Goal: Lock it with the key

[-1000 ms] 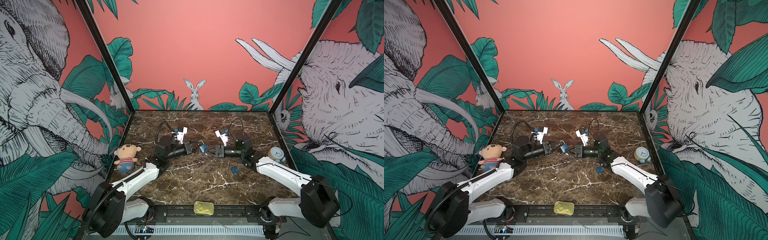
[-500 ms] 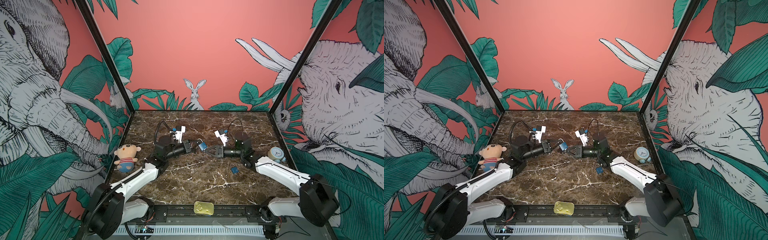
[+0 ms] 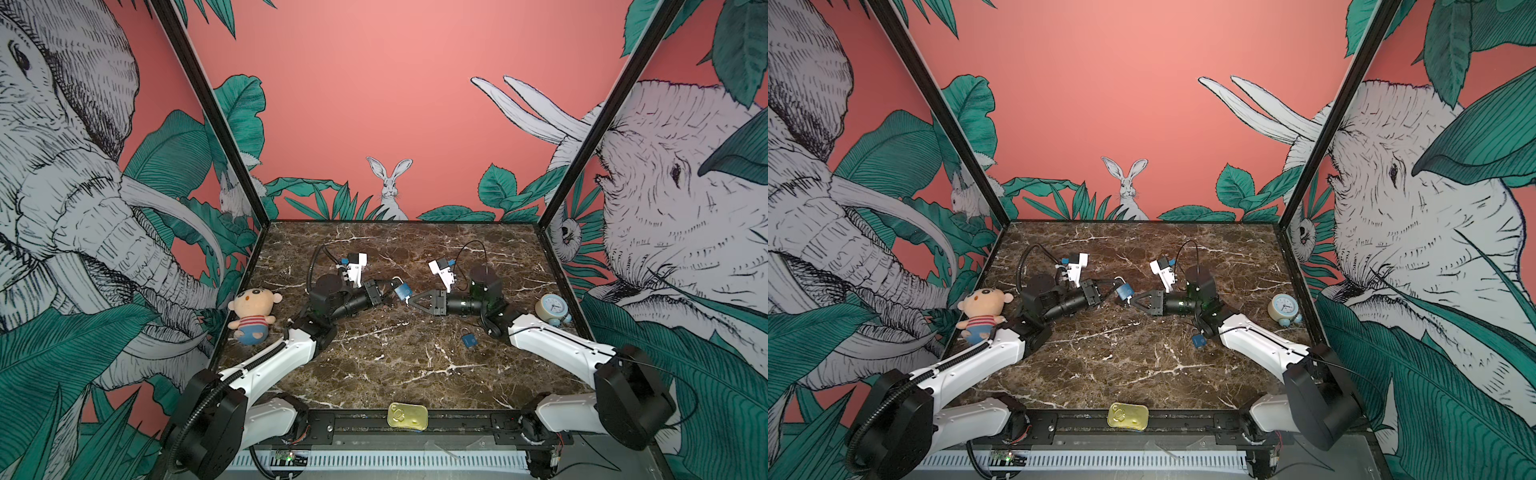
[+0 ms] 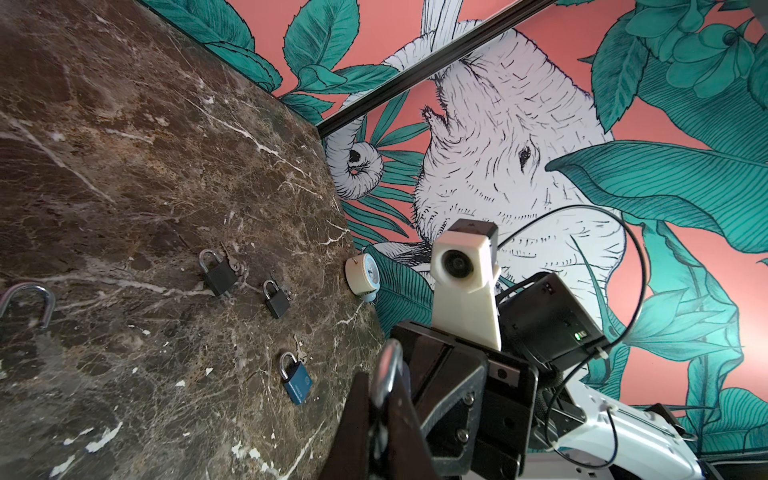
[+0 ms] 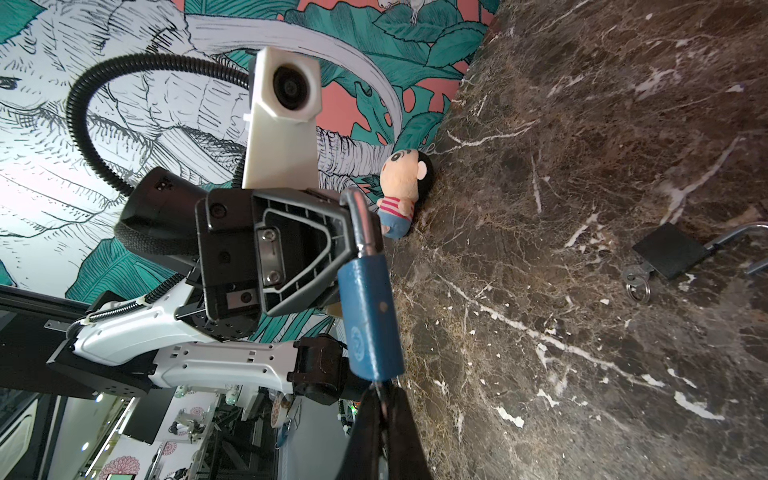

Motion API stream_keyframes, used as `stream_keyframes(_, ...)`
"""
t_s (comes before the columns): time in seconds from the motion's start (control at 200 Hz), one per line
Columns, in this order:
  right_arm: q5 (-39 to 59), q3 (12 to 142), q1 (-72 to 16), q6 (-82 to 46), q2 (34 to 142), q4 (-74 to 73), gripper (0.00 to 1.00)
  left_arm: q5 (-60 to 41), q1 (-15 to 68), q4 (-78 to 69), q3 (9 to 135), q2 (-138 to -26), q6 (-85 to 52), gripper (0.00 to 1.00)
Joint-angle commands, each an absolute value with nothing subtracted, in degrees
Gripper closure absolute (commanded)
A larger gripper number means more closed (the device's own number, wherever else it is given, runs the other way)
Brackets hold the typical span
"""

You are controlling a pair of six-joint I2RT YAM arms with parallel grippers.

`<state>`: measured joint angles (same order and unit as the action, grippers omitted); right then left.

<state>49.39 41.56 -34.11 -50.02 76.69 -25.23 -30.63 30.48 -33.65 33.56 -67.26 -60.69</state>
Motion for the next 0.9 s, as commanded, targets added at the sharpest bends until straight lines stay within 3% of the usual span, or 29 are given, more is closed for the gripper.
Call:
stream_keyframes(0.0,51.0,39.9,-34.7,-51.8,77.0,-27.4,1.00,-24.5,29.1,-42.3,33.8,-65.4,-62.0,1.00)
stream_keyframes(0.53,50.2,37.6,-34.4,-51.9,75.2,-27.5,1.00,-27.4,24.8,-39.6,35.9,-64.2,-61.6,1.00)
stream_keyframes(0.705,43.4,38.4,-32.8,-44.0,70.6,-12.6,1.00,-32.8,24.9,-29.2,38.4,-65.7,-57.2,1.00)
stream_keyframes(0.895,34.9,38.3,-29.9,-36.9,64.6,3.3,1.00,-37.0,27.8,-27.2,37.3,-70.2,-55.8,1.00)
